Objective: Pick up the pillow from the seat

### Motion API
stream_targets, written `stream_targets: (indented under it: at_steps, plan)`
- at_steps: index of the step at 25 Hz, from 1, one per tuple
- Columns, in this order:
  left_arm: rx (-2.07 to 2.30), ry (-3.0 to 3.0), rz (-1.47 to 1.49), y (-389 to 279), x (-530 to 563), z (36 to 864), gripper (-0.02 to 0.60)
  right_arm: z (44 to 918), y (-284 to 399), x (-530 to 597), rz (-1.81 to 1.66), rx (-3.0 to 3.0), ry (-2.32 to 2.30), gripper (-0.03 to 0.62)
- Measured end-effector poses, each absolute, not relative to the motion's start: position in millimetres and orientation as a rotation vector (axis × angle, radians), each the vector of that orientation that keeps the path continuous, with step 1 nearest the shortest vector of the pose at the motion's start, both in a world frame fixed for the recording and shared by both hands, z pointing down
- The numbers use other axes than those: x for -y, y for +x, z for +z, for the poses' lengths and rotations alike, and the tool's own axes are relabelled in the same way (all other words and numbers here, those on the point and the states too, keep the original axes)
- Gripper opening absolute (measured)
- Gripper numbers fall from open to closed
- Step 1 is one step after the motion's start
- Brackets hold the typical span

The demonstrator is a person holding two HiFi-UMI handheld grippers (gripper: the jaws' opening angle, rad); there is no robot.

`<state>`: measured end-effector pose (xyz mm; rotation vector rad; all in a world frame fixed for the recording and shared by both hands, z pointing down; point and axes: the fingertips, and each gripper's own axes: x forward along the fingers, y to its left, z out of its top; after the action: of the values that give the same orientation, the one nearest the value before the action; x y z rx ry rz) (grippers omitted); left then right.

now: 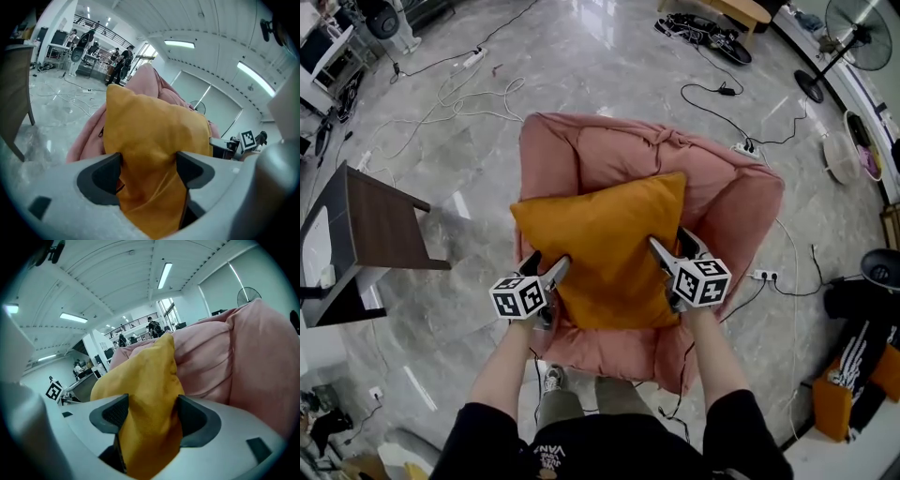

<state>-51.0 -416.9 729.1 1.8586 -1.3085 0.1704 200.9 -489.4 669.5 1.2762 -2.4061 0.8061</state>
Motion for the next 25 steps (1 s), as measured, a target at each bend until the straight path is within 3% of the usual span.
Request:
stream_targets:
  at_steps: [3,7,19,25]
  plan:
    - [1.282,1.849,0.190,-48,423,732,0.368,673,200,492,0.844,2.412,1.284,0.306]
    - [1.276,1.851,0.210,-49,422,731,0.357,676,197,488,0.861,2.410,1.304,0.251]
    - [1.272,1.845,0.274,-47,405,728,0.141,672,196,458,0.792,2.326,1.385,0.113]
    - [1.247,1.855,0.303,-43,387,725,0.096,666,200,432,0.754,2.305,1.431,0.071]
